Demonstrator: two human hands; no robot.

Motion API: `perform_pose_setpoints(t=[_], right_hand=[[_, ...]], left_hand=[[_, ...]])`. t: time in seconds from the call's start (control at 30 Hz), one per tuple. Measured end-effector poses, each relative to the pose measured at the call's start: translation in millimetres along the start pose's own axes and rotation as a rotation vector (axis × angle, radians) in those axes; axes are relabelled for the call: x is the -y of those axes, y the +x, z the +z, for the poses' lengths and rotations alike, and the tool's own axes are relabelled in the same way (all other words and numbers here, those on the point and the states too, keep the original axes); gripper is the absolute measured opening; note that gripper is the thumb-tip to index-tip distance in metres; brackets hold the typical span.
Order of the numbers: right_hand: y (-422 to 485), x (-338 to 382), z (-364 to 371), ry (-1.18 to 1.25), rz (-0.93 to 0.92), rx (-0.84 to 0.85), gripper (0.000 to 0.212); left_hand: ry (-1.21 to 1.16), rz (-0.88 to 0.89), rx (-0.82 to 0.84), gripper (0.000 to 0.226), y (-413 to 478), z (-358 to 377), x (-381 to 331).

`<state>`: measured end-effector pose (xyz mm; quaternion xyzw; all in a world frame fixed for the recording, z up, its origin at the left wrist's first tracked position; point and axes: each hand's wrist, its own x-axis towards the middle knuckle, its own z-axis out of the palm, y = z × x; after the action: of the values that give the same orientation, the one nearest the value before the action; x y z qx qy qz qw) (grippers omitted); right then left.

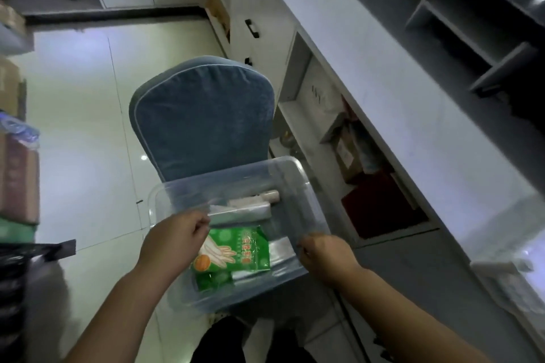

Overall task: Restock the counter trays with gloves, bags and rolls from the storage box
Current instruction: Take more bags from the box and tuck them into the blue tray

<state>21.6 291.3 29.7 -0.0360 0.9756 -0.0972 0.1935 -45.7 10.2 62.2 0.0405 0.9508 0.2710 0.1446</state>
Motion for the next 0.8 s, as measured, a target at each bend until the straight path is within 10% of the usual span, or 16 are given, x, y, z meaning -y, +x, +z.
perform_pose_setpoints(t=[0.8], right_hand=[[214,-76,213,-0.008,-0.023,0.622,0.043]], left_hand=[[-0.015,-0.318,0.129,0.019,60,137,55]])
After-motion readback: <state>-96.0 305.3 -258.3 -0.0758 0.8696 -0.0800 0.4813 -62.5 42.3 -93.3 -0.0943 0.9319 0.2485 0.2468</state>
